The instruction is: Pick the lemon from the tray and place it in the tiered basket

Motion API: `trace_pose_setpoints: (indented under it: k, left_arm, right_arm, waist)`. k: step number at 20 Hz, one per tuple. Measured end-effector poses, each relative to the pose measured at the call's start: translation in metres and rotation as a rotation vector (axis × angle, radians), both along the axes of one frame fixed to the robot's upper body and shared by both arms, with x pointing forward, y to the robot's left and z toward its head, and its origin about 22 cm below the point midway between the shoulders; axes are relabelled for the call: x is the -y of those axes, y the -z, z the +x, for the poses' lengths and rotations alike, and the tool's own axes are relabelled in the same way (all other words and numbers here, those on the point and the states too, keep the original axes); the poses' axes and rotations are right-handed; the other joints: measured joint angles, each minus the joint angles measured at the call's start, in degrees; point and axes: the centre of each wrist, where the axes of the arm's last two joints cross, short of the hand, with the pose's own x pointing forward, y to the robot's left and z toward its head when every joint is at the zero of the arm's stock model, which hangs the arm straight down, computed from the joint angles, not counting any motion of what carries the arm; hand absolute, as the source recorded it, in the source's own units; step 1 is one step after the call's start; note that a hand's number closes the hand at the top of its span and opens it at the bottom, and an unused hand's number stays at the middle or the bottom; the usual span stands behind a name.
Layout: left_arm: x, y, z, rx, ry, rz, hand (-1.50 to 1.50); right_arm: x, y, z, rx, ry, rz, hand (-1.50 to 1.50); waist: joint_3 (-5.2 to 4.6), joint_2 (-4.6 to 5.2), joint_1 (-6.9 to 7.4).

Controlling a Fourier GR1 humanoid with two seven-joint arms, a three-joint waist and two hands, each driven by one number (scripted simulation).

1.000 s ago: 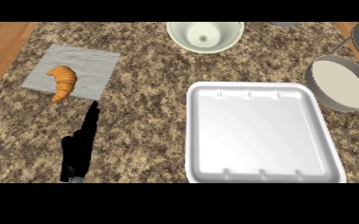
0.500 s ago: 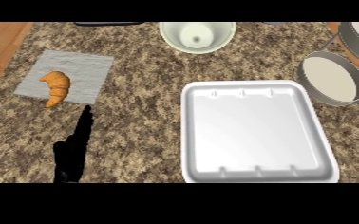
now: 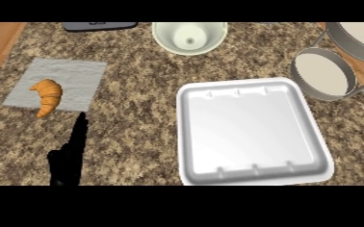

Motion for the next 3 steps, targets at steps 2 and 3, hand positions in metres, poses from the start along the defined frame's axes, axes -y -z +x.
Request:
trace_pose_setpoints:
  k: [2,3]
  left_arm:
    - [-0.001,0.001,-0.001,-0.005,-0.009,-0.003,0.00]
    - [-0.003,0.001,-0.003,-0.003,-0.013,-0.001,0.00]
  right_arm:
    - [-0.011,0.002,-0.025,0.000,-0.020,0.000,-1.50]
    - [-0.015,0.005,-0.037,-0.005,-0.033,0.000,-1.50]
  waist:
    - [0.02,-0.08,-0.46]
    - [0.03,-0.14,-0.66]
